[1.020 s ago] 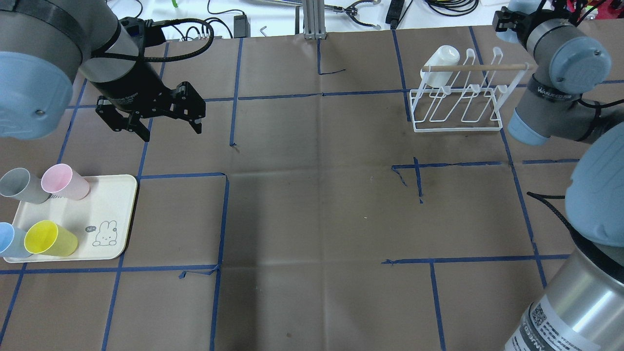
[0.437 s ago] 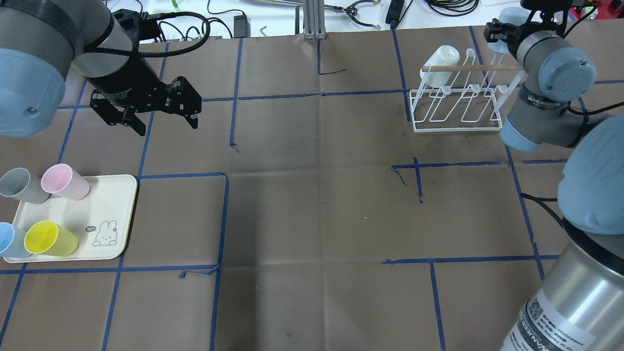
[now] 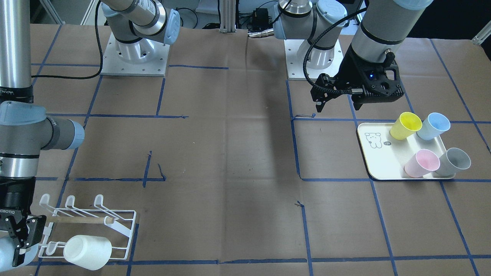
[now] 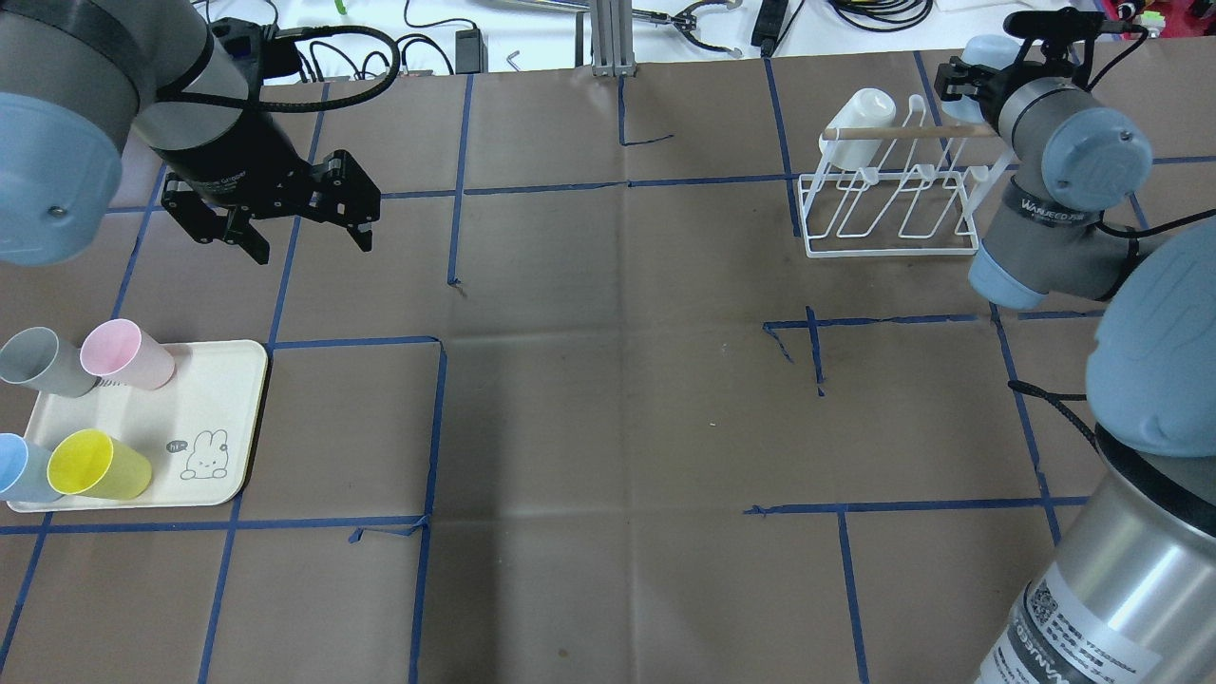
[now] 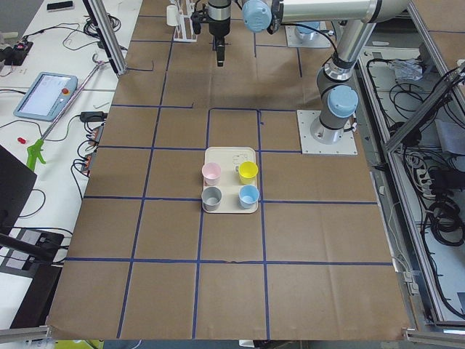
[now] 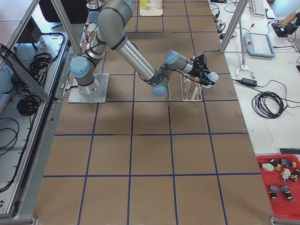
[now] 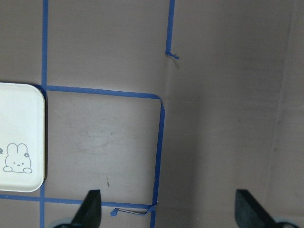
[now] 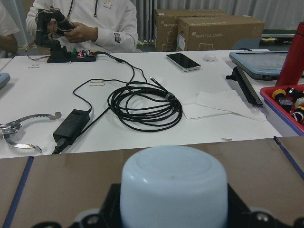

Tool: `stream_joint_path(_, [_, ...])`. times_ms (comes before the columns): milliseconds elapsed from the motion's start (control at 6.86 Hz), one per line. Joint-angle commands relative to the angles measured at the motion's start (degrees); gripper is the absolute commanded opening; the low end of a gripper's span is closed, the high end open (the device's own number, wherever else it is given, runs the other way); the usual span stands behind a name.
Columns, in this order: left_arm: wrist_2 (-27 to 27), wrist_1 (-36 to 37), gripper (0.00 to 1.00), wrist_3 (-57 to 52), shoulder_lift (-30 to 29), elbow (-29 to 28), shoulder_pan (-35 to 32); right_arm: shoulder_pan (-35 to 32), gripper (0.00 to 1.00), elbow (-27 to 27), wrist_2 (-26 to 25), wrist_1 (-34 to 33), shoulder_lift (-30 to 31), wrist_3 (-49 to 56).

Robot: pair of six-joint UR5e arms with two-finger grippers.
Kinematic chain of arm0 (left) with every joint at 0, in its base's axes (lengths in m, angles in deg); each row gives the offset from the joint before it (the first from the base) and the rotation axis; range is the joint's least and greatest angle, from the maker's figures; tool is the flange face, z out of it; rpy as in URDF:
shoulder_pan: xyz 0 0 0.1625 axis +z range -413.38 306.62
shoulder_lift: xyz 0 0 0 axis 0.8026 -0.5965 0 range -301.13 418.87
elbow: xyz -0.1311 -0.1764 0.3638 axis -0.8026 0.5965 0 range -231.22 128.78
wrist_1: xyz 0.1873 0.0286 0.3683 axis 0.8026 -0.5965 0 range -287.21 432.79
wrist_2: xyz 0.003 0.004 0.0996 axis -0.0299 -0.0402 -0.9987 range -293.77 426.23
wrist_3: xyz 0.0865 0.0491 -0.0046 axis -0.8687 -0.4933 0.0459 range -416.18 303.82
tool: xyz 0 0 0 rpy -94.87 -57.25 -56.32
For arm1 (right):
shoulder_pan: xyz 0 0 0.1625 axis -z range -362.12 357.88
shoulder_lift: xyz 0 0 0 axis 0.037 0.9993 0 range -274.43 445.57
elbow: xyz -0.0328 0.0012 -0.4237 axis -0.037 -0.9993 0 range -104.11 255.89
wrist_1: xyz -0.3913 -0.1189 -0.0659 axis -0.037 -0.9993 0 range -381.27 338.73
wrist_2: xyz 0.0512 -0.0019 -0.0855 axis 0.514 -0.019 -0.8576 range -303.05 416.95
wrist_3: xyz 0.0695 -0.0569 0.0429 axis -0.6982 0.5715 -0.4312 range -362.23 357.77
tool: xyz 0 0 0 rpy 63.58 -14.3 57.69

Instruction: Transfer IKEA cup to right arm and place on rack

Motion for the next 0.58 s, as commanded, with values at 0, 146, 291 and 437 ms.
stream_joint_path(0, [0.2,0.0,0.99,0.4,-0.2,0.0,-0.4,0.0,1.0,0.0,0.1,0.4,0.4,-0.2])
stream_joint_path(146, [0.6,0.0,0.99,0.5,-0.2,0.0,-0.5,0.0,1.0,-0.2,0.1,0.7,0.6,-0.2])
stream_joint_path(291, [0.6,0.0,0.99,0.4,-0.2,0.0,-0.5,-0.1,1.0,-0.3,0.6,0.7,1.3,-0.3])
stream_joint_path(437, [0.5,0.0,0.99,0.4,-0.2,0.0,-0.5,-0.4,1.0,-0.9,0.5,1.1,3.1,-0.3])
